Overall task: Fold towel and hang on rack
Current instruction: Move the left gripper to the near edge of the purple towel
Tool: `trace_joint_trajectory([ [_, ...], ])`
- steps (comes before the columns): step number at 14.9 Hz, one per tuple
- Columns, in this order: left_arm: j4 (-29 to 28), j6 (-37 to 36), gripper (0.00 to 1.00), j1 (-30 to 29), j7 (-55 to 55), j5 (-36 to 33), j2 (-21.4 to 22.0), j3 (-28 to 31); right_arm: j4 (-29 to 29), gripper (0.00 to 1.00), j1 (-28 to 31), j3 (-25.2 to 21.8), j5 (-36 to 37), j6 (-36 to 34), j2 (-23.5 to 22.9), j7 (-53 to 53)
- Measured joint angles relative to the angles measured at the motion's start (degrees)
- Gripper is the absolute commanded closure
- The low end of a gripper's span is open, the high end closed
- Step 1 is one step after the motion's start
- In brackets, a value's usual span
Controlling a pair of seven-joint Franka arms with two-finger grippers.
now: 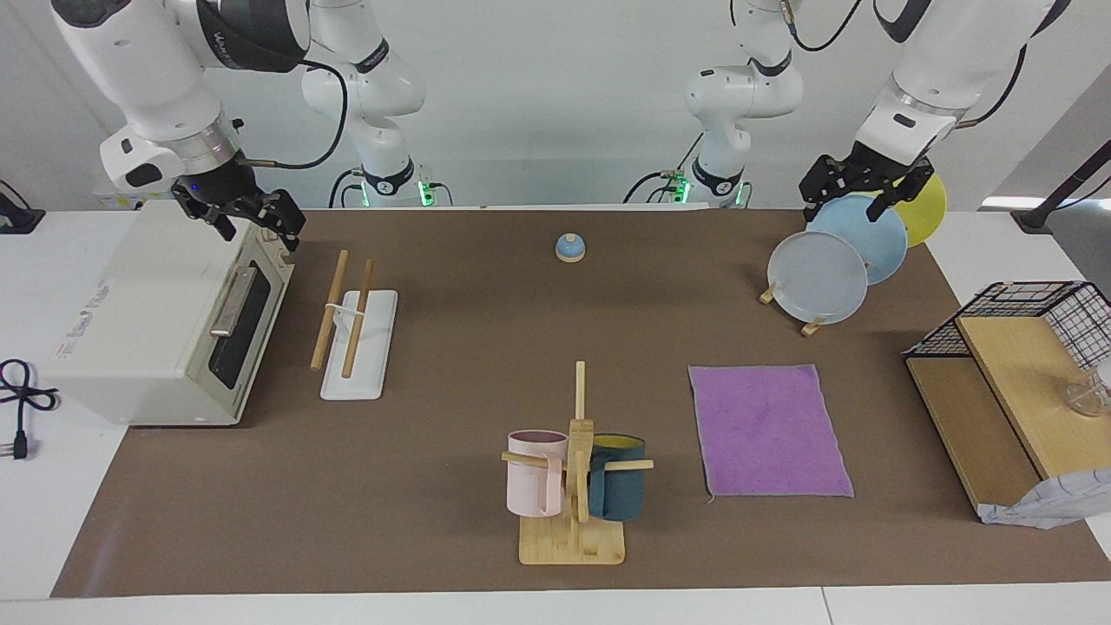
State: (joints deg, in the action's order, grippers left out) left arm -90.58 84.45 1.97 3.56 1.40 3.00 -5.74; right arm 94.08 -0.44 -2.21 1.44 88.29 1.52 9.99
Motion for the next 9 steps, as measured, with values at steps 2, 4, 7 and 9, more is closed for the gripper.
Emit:
trace_joint_trajectory([
  [2,-1.0,0.3,0.00,0.0,0.0,0.0,0.3,0.1,0.0,0.00,0.0,0.3,0.0,-0.1,0.2,-0.1],
  [4,-2.6,2.9,0.00,-0.1,0.0,0.0,0.4,0.2,0.0,0.00,-0.1,0.6,0.0,0.3,0.2,-0.2],
  [7,-7.6,10.7,0.00,-2.0,0.1,0.0,-0.2,0.5,0.3,0.00,-1.2,0.9,-0.1,1.3,0.2,-0.4],
  [9,-10.6,16.4,0.00,-3.6,0.0,0.0,-2.5,0.6,0.7,0.00,-3.0,0.9,-0.1,2.8,0.1,-0.4],
])
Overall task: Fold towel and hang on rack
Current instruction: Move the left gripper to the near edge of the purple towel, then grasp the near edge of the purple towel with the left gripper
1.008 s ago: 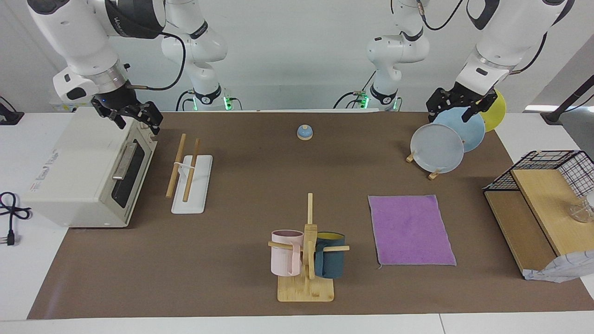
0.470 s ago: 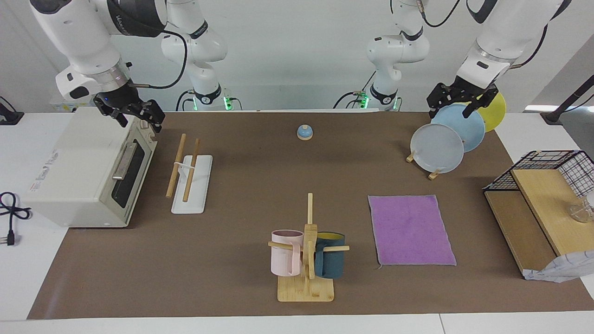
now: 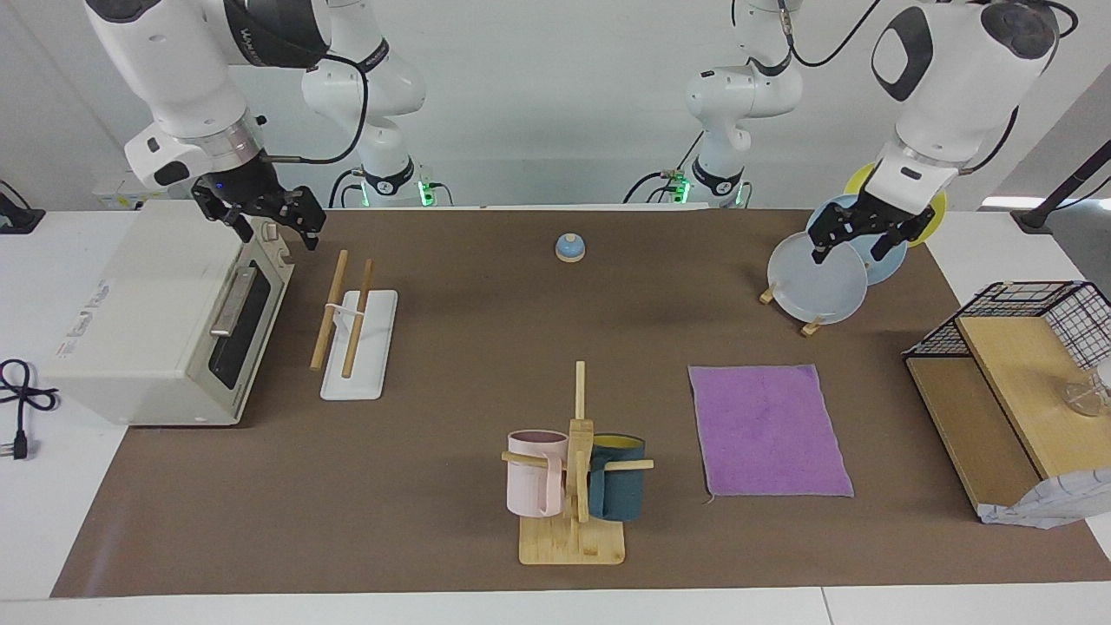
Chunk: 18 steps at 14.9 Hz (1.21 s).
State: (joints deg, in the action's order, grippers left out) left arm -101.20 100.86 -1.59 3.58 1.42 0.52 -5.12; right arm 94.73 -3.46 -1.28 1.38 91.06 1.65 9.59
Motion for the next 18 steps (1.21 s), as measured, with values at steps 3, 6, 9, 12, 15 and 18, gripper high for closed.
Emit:
trace_joint_trajectory([
  [3,-1.8,9.2,0.00,-2.5,0.0,0.6,-7.7,0.1,1.0,0.00,-3.0,0.0,0.0,2.7,-0.9,0.0],
  [6,-2.3,16.7,0.06,-4.9,0.0,2.3,-15.1,0.1,1.8,0.00,-6.1,0.1,-0.1,6.2,-3.3,1.1],
  [9,-3.3,21.5,0.17,-6.3,-0.1,4.2,-18.8,0.1,1.9,0.00,-10.1,0.1,-0.1,10.2,-6.6,4.7],
  [12,-3.7,22.9,0.23,-6.4,-0.1,6.3,-20.2,0.1,2.0,0.00,-12.4,0.1,-1.8,13.0,-8.4,6.7],
  [15,-4.1,23.4,0.28,-6.5,0.0,6.6,-21.4,0.1,2.4,0.00,-14.7,0.1,-3.2,15.9,-9.6,8.6],
  [18,-4.7,23.4,0.35,-6.9,0.0,7.3,-21.8,0.1,2.7,0.00,-17.4,0.1,-4.3,17.4,-10.6,11.7],
])
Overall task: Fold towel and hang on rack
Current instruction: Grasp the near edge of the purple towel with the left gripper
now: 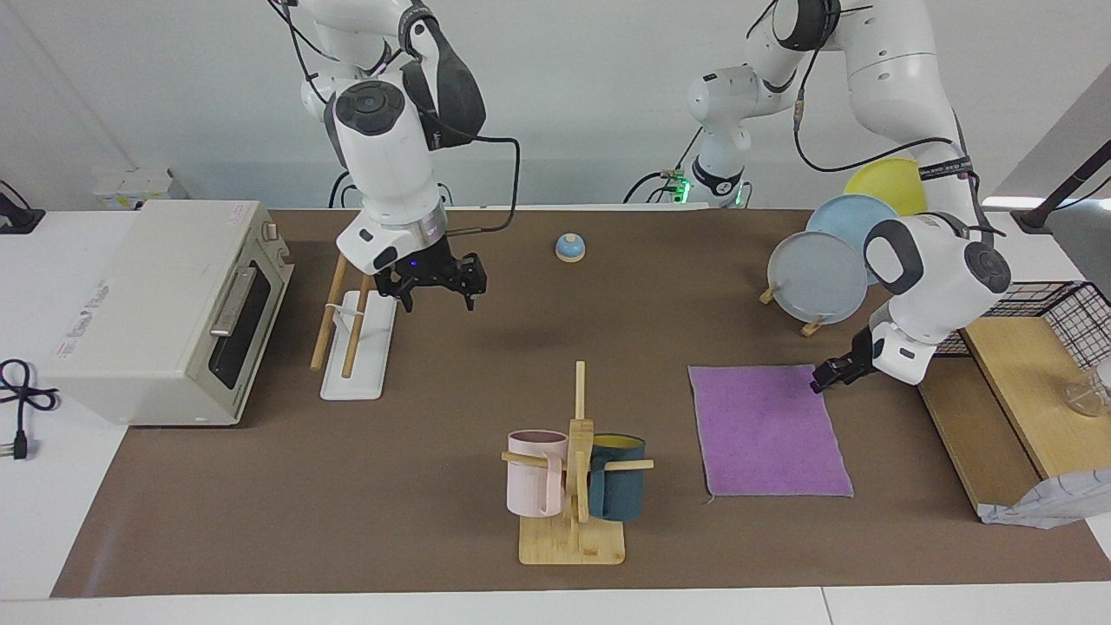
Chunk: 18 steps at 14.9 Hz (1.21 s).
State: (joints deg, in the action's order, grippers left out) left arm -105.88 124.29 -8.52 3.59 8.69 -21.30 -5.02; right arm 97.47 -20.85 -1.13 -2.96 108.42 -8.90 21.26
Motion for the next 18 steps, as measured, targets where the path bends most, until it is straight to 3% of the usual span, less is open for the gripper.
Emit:
trace_joint_trajectory([
  [7,-2.1,0.6,0.55,-0.4,0.1,2.7,0.0,0.0,1.7,0.00,-1.4,0.0,-4.9,3.8,-0.1,2.0],
  [13,-2.9,0.6,0.98,-0.5,0.4,2.8,0.0,0.0,3.1,0.00,-1.4,0.0,-8.1,6.4,-0.1,2.1],
  [18,-3.1,0.6,1.00,-0.5,0.4,2.8,0.0,0.0,3.5,0.00,-1.5,0.0,-8.2,7.3,-0.1,2.1],
])
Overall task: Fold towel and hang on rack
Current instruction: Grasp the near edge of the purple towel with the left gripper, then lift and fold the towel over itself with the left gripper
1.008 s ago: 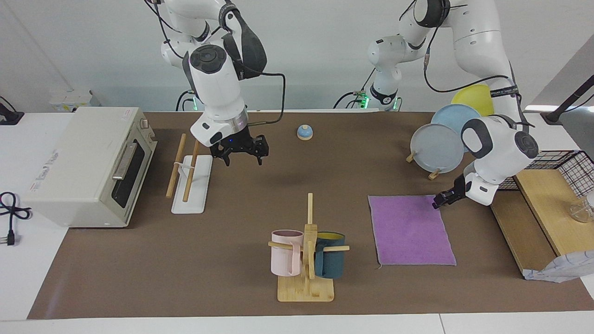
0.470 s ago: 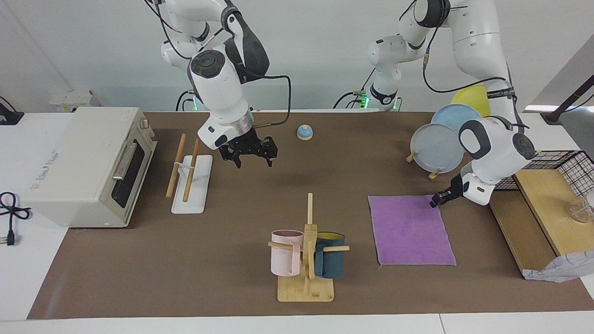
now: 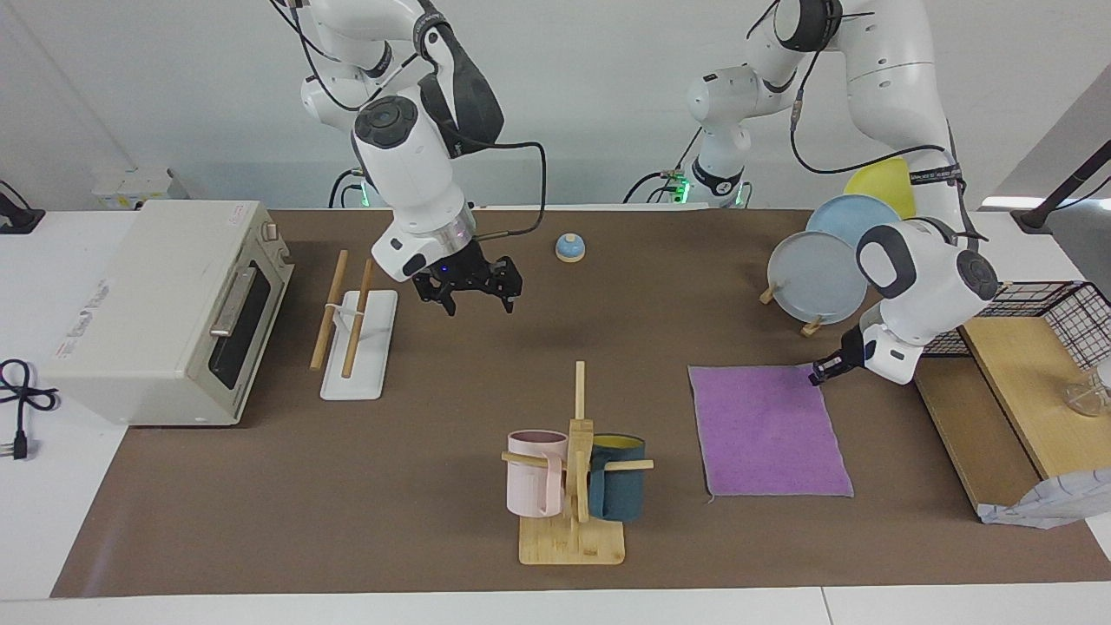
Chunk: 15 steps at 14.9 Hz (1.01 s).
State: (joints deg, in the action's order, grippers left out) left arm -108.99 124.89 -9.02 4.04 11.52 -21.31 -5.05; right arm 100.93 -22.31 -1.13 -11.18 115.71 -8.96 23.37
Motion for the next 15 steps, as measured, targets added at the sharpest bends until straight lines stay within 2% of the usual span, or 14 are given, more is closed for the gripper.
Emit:
trace_joint_trajectory([
  [6,1.5,-2.2,1.00,0.0,-0.2,-0.1,0.4,-0.1,1.8,0.00,-0.1,0.1,0.0,2.1,0.4,0.0],
  [10,4.4,-6.1,1.00,1.6,-0.8,-5.9,2.8,-1.0,1.9,0.00,-0.1,0.1,0.0,2.3,0.5,0.0],
  [12,5.3,-7.8,1.00,5.8,-0.9,-10.8,4.8,-1.3,2.0,0.00,-0.1,0.1,0.0,2.4,0.6,0.0],
  [15,5.3,-8.1,1.00,15.4,-0.2,-18.6,6.6,-1.6,2.0,0.00,-0.1,0.1,0.0,2.4,0.6,0.0],
])
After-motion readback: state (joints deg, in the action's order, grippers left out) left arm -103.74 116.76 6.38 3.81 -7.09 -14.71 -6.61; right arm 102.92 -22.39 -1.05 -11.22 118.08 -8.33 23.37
